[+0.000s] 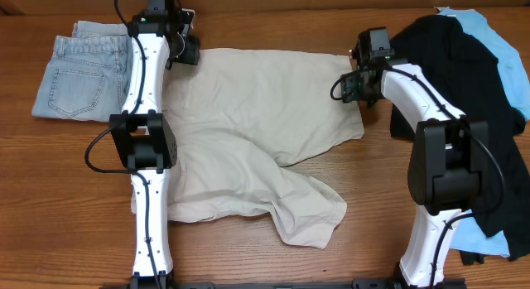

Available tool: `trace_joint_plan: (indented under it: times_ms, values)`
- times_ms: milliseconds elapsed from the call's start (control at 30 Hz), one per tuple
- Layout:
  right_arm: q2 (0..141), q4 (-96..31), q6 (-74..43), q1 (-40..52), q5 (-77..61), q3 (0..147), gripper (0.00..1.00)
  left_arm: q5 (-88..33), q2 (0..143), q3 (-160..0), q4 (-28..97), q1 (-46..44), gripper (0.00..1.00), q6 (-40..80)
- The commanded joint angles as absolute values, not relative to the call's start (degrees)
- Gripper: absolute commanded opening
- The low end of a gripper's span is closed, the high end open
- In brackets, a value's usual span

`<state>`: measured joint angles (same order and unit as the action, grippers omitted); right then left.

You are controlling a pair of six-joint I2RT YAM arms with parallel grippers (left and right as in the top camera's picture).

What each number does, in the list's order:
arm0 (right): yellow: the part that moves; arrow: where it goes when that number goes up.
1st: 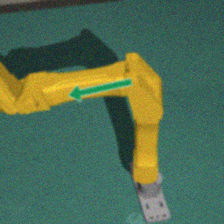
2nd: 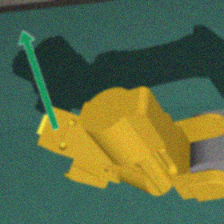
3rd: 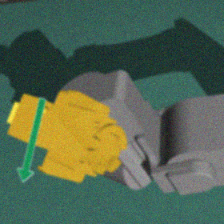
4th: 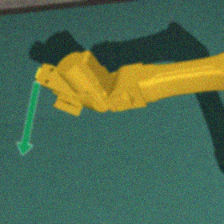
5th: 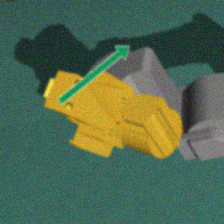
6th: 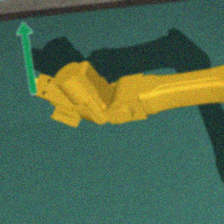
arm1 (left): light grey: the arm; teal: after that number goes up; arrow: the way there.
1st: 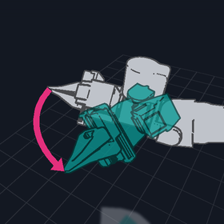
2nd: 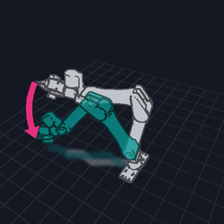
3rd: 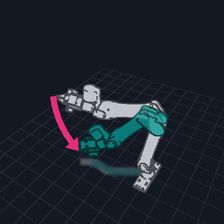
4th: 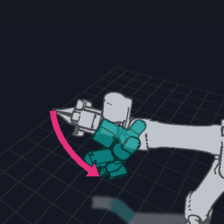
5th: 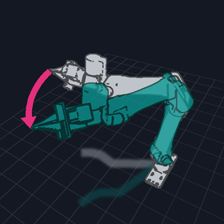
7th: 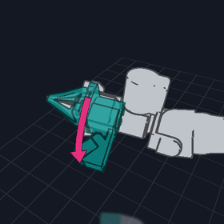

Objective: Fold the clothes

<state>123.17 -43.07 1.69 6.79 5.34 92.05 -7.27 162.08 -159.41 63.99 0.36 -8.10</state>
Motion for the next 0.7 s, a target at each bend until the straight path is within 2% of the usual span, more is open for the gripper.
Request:
trace_joint_plan:
  times_ms: [0, 100, 233, 467, 567, 667]
  values:
    - [123.5, -45.0, 1.7, 6.9, 0.1, 93.7, 0.77, -6.9, 162.4, -165.3, 68.5, 0.1, 0.78, -7.7]
    - [123.5, -47.4, 1.7, 6.9, -3.4, 95.2, 0.77, -6.8, 160.5, -170.5, 75.7, 0.1, 0.89, -7.7]
    - [123.5, -48.6, 1.5, 7.0, -5.1, 95.6, 0.77, -6.9, 157.8, -175.6, 84.1, 0.1, 0.93, -7.7]
    - [123.5, -48.1, 0.4, 7.0, -5.4, 94.0, 0.75, -7.2, 157.3, -175.2, 90.6, -0.1, 0.89, -6.3]
    - [123.5, -46.9, 0.2, 7.1, -5.5, 94.0, 0.70, -7.5, 158.7, -172.8, 90.4, -0.1, 0.88, -6.2]
    - [123.6, -46.9, -0.5, 7.6, -6.5, 93.9, 0.62, -7.5, 159.1, -168.7, 90.1, 0.0, 0.81, -6.2]
